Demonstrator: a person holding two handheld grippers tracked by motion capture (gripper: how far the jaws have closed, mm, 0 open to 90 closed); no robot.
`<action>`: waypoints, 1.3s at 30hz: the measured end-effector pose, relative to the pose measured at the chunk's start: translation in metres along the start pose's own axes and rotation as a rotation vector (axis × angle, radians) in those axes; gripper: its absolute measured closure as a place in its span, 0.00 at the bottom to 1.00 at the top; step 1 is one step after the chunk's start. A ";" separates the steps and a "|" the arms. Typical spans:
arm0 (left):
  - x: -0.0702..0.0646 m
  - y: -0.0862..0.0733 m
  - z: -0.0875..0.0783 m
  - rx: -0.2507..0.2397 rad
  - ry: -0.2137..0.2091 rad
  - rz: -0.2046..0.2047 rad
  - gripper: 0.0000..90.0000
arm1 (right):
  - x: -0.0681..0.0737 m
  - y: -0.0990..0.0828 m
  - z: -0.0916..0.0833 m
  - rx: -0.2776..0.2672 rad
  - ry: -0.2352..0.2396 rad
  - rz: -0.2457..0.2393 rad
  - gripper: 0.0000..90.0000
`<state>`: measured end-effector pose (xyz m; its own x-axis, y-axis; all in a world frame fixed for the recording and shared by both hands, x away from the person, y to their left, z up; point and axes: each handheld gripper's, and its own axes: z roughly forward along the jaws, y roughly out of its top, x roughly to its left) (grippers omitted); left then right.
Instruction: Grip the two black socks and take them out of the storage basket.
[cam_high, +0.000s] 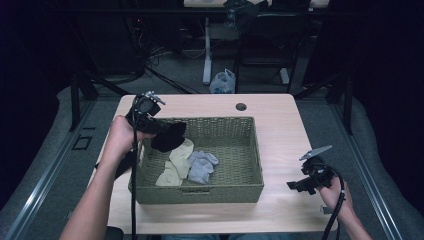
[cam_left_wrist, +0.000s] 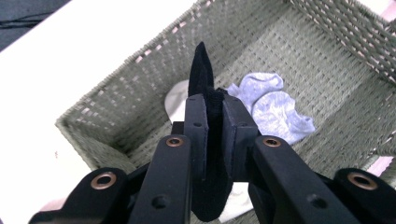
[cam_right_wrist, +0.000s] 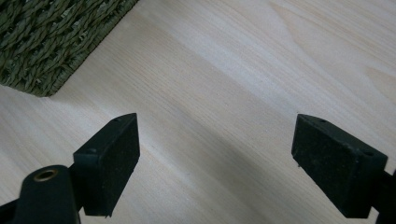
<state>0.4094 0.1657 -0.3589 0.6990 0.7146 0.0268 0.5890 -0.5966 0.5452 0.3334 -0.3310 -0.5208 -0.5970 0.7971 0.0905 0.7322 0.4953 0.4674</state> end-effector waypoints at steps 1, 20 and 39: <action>0.002 0.002 -0.003 0.000 0.004 -0.001 0.91 | 0.000 0.000 0.000 0.001 0.000 0.002 0.16; 0.029 0.003 -0.058 -0.053 0.117 -0.057 0.91 | 0.001 0.000 -0.001 0.002 -0.009 -0.004 0.16; 0.059 -0.050 -0.094 -0.102 0.219 -0.180 0.91 | 0.001 0.001 0.001 0.009 -0.006 -0.001 0.16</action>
<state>0.3830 0.2719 -0.3053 0.4759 0.8742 0.0961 0.6443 -0.4210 0.6385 0.3333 -0.3294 -0.5209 -0.5956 0.7988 0.0849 0.7349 0.4991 0.4592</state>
